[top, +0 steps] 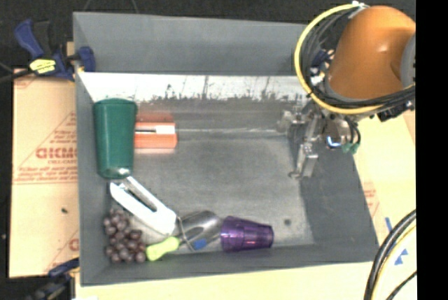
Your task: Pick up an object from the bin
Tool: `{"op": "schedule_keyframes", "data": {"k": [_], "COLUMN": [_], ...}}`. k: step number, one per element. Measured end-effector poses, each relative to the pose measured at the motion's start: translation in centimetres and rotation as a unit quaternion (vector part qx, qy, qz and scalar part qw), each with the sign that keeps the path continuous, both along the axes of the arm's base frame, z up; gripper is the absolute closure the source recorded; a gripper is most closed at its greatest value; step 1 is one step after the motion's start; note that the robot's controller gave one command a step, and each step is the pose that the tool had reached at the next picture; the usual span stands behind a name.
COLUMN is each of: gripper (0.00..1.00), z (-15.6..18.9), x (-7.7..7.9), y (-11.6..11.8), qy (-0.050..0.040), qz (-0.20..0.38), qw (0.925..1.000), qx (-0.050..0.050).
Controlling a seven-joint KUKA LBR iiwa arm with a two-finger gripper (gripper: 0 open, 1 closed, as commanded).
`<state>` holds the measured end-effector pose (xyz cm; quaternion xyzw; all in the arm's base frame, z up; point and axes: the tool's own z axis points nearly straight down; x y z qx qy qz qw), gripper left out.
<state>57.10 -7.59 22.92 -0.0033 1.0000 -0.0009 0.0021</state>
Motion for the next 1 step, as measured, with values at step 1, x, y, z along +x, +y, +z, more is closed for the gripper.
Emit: {"op": "schedule_keyframes", "data": {"k": [1], "gripper": [0.0], "z": [-4.99], "x": [-3.75], "y": [7.42], "qy": [-0.0007], "qz": [0.006], "qw": [1.0], "qx": [0.001]}}
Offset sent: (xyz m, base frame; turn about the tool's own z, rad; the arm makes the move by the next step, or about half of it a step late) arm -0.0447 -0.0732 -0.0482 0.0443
